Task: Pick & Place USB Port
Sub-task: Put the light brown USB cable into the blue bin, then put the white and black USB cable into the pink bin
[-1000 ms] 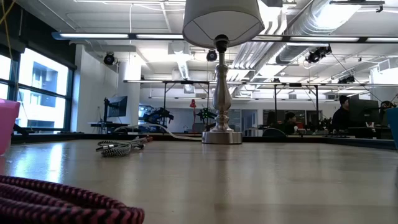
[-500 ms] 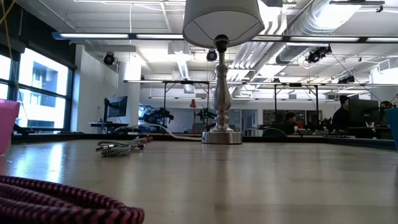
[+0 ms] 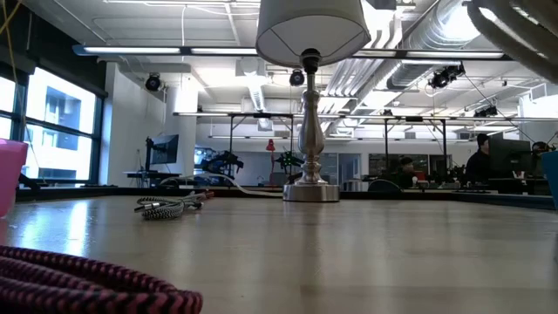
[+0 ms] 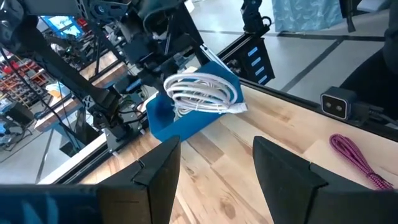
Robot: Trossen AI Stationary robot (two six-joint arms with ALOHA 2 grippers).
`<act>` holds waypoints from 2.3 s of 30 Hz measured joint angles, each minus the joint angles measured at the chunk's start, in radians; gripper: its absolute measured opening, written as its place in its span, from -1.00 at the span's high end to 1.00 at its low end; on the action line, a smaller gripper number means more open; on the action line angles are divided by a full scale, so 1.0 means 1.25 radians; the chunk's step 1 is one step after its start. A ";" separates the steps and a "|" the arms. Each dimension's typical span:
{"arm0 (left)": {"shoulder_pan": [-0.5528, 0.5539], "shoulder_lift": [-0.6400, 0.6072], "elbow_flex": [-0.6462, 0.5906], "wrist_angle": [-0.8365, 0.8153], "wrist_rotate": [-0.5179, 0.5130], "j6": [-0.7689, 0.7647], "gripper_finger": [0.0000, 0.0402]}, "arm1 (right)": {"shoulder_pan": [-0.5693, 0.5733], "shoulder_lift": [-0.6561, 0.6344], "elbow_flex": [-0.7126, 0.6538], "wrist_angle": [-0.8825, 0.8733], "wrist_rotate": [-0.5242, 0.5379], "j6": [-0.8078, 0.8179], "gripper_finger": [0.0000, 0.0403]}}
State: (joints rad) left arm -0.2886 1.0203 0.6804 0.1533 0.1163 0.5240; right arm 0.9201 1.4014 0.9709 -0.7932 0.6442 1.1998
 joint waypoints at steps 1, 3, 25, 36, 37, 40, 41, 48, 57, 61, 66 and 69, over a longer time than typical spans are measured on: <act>0.000 0.000 0.000 0.001 0.000 0.000 0.03 | -0.004 0.000 0.007 -0.008 -0.010 -0.008 0.83; 0.000 0.000 0.000 0.000 -0.002 0.002 0.03 | -0.004 0.000 0.032 -0.016 -0.004 -0.031 0.83; 0.000 0.000 0.000 -0.042 -0.005 0.002 0.03 | -0.017 0.087 0.351 -0.531 -0.429 0.319 0.83; 0.000 0.000 -0.001 -0.041 -0.032 -0.007 0.03 | -0.057 0.166 0.351 -0.536 -0.641 0.334 0.83; 0.000 0.000 -0.001 -0.041 -0.033 -0.007 0.03 | -0.058 0.168 0.351 -0.538 -0.650 0.334 0.83; 0.000 0.000 -0.001 -0.041 -0.039 -0.007 0.03 | -0.060 0.169 0.351 -0.553 -0.648 0.336 0.83; 0.000 0.000 -0.001 -0.041 -0.039 -0.007 0.03 | -0.060 0.168 0.351 -0.562 -0.640 0.344 0.83; 0.000 0.000 -0.001 -0.042 -0.027 -0.018 0.03 | -0.059 0.168 0.351 -0.582 -0.651 0.444 0.51; 0.000 0.000 -0.001 -0.043 -0.026 -0.048 0.03 | -0.059 0.168 0.351 -0.583 -0.652 0.458 0.15; 0.000 -0.010 0.004 -0.040 -0.104 -0.049 0.03 | -0.066 0.168 0.351 -0.586 -0.637 0.405 0.08; 0.000 -0.050 0.067 -0.121 -0.175 -0.047 0.03 | -0.085 0.168 0.351 -0.586 -0.560 0.329 0.07; 0.000 -0.077 0.130 -0.264 -0.215 -0.046 0.03 | -0.098 0.168 0.351 -0.586 -0.531 0.295 0.09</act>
State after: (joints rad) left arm -0.2890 0.9244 0.8431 -0.1763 -0.1525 0.4664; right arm 0.7975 1.6108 1.4097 -1.5253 -0.0202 1.5681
